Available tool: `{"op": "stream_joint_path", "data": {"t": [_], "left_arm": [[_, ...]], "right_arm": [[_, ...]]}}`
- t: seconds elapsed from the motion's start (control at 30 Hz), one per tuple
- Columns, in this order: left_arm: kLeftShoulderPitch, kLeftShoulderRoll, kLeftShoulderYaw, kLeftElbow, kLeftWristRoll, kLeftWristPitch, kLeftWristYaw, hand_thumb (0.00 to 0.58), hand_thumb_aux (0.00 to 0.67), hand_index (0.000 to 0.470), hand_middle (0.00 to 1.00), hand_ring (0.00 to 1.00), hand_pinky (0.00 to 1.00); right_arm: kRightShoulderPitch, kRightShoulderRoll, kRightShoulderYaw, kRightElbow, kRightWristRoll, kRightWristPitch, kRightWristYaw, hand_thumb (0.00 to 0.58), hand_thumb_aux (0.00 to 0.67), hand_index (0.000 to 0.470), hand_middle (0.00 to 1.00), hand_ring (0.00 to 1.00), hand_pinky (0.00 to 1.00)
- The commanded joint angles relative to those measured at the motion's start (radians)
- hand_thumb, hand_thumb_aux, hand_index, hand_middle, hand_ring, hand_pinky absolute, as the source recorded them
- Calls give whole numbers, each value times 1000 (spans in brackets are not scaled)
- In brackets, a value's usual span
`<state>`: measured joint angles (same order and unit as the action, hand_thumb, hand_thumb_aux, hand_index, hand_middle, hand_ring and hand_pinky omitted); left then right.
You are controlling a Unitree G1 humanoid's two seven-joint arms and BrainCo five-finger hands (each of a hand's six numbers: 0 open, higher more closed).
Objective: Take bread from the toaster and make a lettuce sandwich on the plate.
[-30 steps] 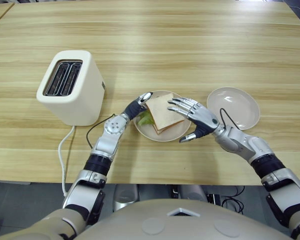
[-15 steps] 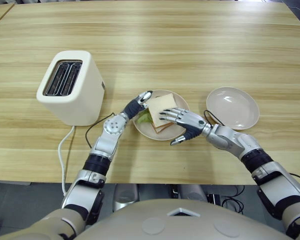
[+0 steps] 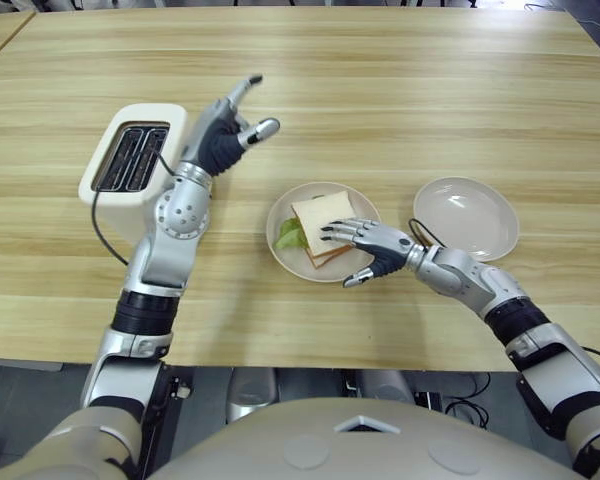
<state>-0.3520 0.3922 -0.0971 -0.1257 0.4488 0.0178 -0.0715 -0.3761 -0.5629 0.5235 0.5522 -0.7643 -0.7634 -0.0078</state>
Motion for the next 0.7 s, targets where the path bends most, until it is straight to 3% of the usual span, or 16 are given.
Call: {"op": "stream_joint_path", "data": {"t": [0.03,0.2,0.23,0.27,0.3,0.33,0.37,0.4,0.43,0.47,0.5,0.63,0.7], "left_arm": [[9,-29,14,-25,-11,-19,27,0,0,0,0,0,0],[101,-110,46,-40,-131,-95,37,0,0,0,0,0,0],[125,-126,59,-55,-161,-116,41,0,0,0,0,0,0],[149,-140,71,-72,-193,-138,42,0,0,0,0,0,0],[171,-149,80,-92,-215,-156,41,0,0,0,0,0,0],[192,-153,89,-111,-237,-175,38,0,0,0,0,0,0],[215,-155,95,-138,-265,-187,27,237,155,106,0,0,0],[243,-150,99,-169,-302,-202,2,580,670,460,0,0,0],[272,-142,104,-201,-330,-220,-19,580,670,460,0,0,0],[303,-130,111,-229,-350,-241,-38,580,670,460,286,286,286],[330,-117,114,-255,-367,-255,-58,580,670,460,1000,1000,1000],[464,-48,100,-363,-404,-294,-155,580,670,460,1000,1000,1000],[537,-1,61,-389,-393,-300,-216,580,670,460,1000,1000,1000]], "right_arm": [[31,-10,-28,1,2,11,-44,0,0,0,0,0,0],[48,67,-188,-106,344,-102,-87,0,0,0,0,0,0],[60,88,-202,-128,464,-116,-49,49,29,20,0,0,0],[75,105,-214,-150,570,-121,-14,573,596,409,788,788,788],[92,116,-219,-176,665,-113,31,580,670,460,1000,1000,1000],[107,125,-224,-205,748,-98,72,580,670,460,1000,1000,1000],[125,130,-232,-238,821,-82,106,580,670,460,1000,1000,1000],[143,136,-250,-272,886,-65,129,580,670,460,1000,1000,1000],[161,139,-267,-308,950,-42,153,580,670,460,1000,1000,1000],[179,137,-278,-344,1005,-19,182,580,670,460,1000,1000,1000],[198,133,-288,-377,1041,2,209,580,670,460,1000,1000,1000],[303,90,-284,-495,1118,89,340,580,670,460,1000,1000,1000],[368,57,-260,-517,1061,101,406,580,670,460,1000,1000,1000]]}}
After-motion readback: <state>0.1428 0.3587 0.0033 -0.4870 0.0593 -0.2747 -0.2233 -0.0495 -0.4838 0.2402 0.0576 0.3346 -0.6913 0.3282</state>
